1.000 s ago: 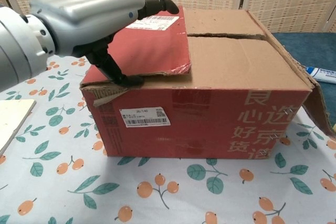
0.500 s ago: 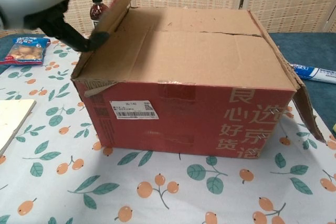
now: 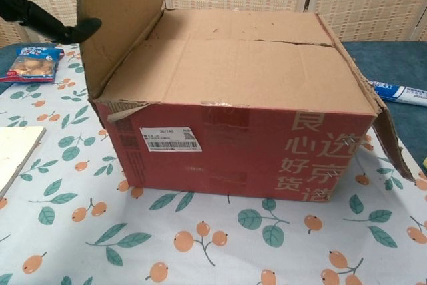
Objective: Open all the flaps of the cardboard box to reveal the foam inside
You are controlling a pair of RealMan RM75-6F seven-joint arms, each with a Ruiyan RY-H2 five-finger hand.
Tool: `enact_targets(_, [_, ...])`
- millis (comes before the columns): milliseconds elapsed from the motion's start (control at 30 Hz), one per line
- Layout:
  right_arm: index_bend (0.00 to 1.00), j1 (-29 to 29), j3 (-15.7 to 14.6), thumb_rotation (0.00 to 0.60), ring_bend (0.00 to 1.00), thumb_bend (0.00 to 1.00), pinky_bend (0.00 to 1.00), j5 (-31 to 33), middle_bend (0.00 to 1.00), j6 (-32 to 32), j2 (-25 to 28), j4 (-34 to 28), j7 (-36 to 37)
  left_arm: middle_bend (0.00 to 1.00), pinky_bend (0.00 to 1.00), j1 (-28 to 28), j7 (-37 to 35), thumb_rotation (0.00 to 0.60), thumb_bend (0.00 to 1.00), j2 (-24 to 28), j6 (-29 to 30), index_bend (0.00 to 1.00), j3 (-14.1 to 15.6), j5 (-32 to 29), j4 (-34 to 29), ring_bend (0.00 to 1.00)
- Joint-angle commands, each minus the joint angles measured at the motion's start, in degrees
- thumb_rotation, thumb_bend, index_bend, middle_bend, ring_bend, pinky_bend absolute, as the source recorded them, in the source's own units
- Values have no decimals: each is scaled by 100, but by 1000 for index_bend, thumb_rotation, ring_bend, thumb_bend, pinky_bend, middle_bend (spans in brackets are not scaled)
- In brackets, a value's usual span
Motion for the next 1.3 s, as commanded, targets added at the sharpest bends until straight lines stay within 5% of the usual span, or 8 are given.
enact_targets(33, [0,3,1,600,0,377,0,6,0,-6,-8,-6,-17,14,0,81,-78,600,474,76,-13,0,3,46,-41,0])
enact_targets(267, [0,30,-56,600,0,377,0,-66,0,-81,30,-21,23,0,0,209,84,600,448,290,-90,0,48,24,-199,0])
enact_targets(500, [0,27,-57,600,0,377,0,-53,0,-77,13,-29,-39,0,0,419,-2,600,308,386,9,0,51,120,-126,0])
enact_targets(1300, [0,66,-69,600,0,377,0,-13,0,-171,-9,-59,-185,0,0,1443,-1895,600,214,1233,200,0,277,858,149,0])
